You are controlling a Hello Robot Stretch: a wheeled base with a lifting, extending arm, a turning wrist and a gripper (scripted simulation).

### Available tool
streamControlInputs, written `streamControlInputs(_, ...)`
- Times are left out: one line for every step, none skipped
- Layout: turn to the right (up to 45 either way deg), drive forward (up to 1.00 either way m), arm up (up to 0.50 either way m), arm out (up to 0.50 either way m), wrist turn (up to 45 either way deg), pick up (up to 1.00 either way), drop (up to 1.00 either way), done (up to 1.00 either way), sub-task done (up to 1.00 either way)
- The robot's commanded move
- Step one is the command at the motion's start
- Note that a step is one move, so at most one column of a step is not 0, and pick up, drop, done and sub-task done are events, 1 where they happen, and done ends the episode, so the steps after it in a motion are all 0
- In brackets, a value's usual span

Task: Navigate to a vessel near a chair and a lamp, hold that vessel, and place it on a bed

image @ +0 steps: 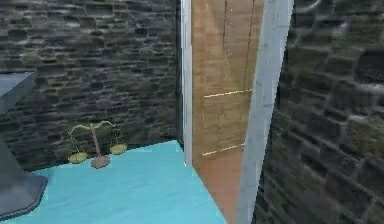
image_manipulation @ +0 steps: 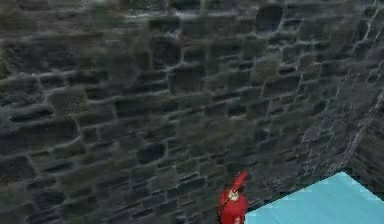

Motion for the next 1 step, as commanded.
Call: streamControlInputs(0.0, 1.00, 0.00, 0.00, 0.0, 0.00, 0.00, 0.00, 0.00)
